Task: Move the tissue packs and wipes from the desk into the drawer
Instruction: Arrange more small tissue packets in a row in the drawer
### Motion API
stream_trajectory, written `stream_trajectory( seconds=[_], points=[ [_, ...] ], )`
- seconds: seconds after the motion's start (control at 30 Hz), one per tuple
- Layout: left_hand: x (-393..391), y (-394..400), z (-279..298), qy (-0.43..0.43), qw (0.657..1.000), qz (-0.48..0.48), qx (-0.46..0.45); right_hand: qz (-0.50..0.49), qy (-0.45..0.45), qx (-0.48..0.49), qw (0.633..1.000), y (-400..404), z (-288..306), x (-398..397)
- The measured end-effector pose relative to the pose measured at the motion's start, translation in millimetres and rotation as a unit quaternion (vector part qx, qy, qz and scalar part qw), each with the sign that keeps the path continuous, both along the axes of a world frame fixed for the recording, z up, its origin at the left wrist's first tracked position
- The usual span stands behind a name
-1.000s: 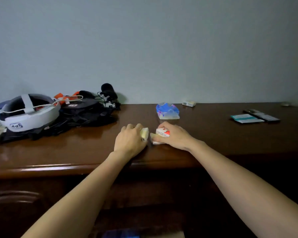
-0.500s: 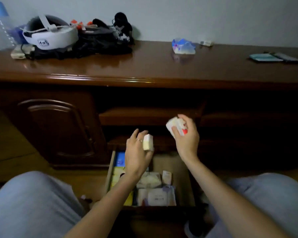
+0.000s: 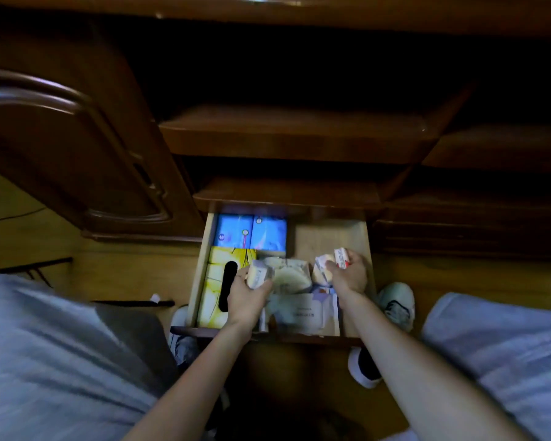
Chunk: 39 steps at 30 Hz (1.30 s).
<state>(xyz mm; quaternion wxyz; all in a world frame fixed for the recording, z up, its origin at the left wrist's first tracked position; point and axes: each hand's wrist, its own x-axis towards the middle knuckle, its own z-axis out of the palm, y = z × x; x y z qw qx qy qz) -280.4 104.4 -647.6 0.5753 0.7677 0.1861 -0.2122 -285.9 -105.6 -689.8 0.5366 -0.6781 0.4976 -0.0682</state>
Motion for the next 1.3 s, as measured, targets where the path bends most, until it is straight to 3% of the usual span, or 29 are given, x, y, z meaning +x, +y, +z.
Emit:
stream_trajectory(
  seconds=[0.13,0.27,0.33,0.53,0.6,0.8,0.97,1.03,1.1,1.3],
  points=[
    [2.5,-1.2,-9.8,0.035,0.998,0.051,-0.019,0.073,0.040,-0.085,0.993,-5.4,-24.4,20.7],
    [7.9,2.5,-16.8,0.045,0.996,0.071,-0.027,0.256,0.233,-0.112,0.931,-2.9,-54.8,28.8],
    [9.8,3.3,-18.4,0.050,0.996,0.061,-0.029,0.280,0.275,-0.092,0.915,-1.5,-64.5,29.0],
    [10.5,1.0,-18.3,0.060,0.998,0.016,-0.020,0.254,0.225,-0.179,0.924,-12.2,-65.7,36.6],
    [11.4,0.8,-18.8,0.058,0.998,0.015,-0.017,0.288,0.222,-0.213,0.907,-17.3,-62.6,38.5],
    [10.5,-5.4,-20.4,0.059,0.998,0.014,-0.034,0.464,0.299,-0.369,0.747,-31.6,-52.6,35.1],
    [7.5,-10.3,-20.1,0.042,0.999,-0.001,-0.020,0.563,0.347,-0.470,0.585,-40.9,-39.3,38.7],
    [7.0,-9.7,-19.1,0.039,0.999,0.000,-0.023,0.580,0.358,-0.490,0.544,-42.9,-36.9,38.6],
    [6.4,-8.2,-18.2,0.040,0.999,0.000,-0.026,0.584,0.367,-0.475,0.546,-43.1,-36.5,36.7],
    [4.2,-4.5,-13.7,0.042,0.999,0.004,-0.033,0.540,0.325,-0.410,0.659,-33.9,-37.5,23.7]
  ],
)
